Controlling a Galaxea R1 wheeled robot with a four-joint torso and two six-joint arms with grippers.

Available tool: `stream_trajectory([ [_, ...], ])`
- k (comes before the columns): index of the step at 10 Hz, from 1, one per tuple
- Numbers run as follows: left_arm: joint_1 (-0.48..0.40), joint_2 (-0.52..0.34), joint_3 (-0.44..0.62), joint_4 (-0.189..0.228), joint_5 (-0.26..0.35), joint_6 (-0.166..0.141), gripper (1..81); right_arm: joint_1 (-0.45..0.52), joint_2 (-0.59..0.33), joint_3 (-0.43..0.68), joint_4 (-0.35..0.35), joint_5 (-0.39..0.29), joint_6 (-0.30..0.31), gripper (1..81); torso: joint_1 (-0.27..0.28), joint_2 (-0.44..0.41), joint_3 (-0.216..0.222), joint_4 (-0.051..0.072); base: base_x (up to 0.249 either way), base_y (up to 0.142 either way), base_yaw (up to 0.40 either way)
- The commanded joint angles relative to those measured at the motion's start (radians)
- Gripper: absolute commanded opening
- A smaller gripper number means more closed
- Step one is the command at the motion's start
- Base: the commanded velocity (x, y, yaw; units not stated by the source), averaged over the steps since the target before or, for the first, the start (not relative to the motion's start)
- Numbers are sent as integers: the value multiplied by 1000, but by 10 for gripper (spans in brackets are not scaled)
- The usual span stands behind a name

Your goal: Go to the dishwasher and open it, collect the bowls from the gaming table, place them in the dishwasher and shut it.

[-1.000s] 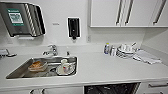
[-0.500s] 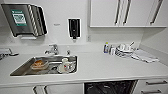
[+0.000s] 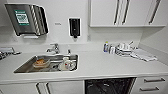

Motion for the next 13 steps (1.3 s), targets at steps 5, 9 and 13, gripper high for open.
stream_trajectory([
  [5,-71,-47,28,18,17,6,811,11,22,-4,-117,-323,-117,811,2,0,-1,0,-74,0,0],
  [9,-71,-41,30,18,17,6,811,-7,42,-30,-129,-306,-118,811,2,0,-1,1,-74,0,0],
  [13,-63,-36,28,18,17,6,811,-33,78,-78,-158,-289,-118,811,2,0,-1,2,-74,0,0],
])
